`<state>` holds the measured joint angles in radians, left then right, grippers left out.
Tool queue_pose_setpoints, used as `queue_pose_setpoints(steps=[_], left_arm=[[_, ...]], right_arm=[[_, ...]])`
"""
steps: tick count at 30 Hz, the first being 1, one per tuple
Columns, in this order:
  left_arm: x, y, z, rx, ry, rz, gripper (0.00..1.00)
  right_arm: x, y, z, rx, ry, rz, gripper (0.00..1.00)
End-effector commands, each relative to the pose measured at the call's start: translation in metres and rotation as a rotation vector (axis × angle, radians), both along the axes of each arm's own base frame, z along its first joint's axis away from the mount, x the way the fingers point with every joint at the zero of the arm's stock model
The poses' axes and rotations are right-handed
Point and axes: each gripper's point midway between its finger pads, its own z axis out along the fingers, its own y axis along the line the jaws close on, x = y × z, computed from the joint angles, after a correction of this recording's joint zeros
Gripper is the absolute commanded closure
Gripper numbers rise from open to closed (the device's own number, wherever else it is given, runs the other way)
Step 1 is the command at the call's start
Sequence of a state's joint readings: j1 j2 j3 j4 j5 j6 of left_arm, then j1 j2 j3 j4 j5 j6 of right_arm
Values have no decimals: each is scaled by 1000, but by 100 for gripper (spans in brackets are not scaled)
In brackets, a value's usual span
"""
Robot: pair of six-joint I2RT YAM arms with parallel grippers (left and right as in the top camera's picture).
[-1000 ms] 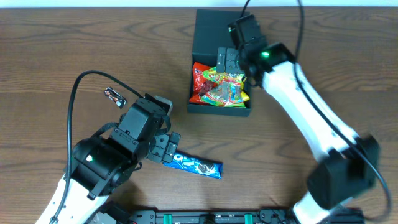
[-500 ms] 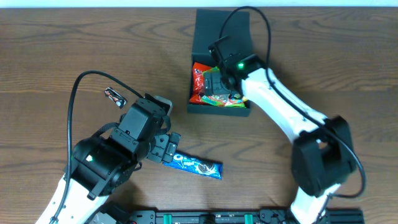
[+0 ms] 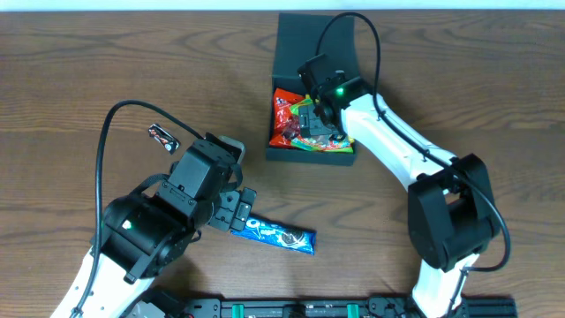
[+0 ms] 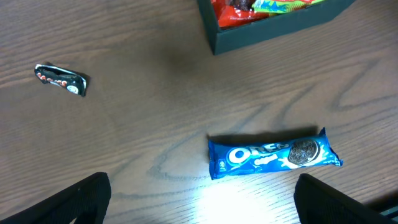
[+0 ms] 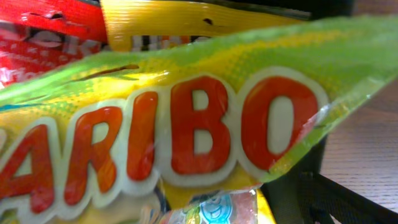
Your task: Pack container
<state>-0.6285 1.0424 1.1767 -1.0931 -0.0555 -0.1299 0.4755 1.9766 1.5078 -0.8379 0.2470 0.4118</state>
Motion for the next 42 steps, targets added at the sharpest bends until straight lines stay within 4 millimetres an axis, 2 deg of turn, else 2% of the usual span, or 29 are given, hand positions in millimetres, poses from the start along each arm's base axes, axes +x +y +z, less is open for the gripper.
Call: queue_pose_setpoints(steps=[1,6,9,15,18,24,26,28,30,34,36,37,39,40,42], left_arm=[[-1,1,0,0,0,-3,5],[-1,1,0,0,1,-3,5],[-1,1,0,0,1,-3,5],[-1,1,0,0,1,-3,5],[-1,1,0,0,1,-3,5],[-1,0,0,-2,0,-3,5],[-4,-2,-1,-14,16,-13,5],[-15,-7,-2,-55,64,-22,5],[-19,-3,-2,-65,73,6,5],[-29,8,8,-88,48,50,5],[-34,29,12,-82,23,172,5],[-37,49,13,-72,7,314,5],[-43,64,12,-87,14,451,5],[-47,66,12,-113,26,509,5],[-48,55,13,-208,68,552,5]], right_arm=[[7,-30,3,-97,-22,-47,1],[9,-32,4,-94,-27,-55,1],[14,-28,11,-81,-43,-53,1],[25,-22,52,-58,-106,-33,1],[21,-24,69,-73,-92,-14,1],[5,-30,66,-96,-26,-7,1],[-4,-24,71,-83,-7,12,1],[-19,-18,96,-66,-38,34,1],[-28,-15,120,-43,-81,49,1],[-54,-24,155,-10,-123,29,1],[-72,-34,163,0,-119,-6,1],[-83,-41,164,2,-123,-9,1],[-96,-51,163,1,-134,-29,1],[-105,-56,163,3,-140,-31,1],[-130,-69,161,22,-160,-35,1]])
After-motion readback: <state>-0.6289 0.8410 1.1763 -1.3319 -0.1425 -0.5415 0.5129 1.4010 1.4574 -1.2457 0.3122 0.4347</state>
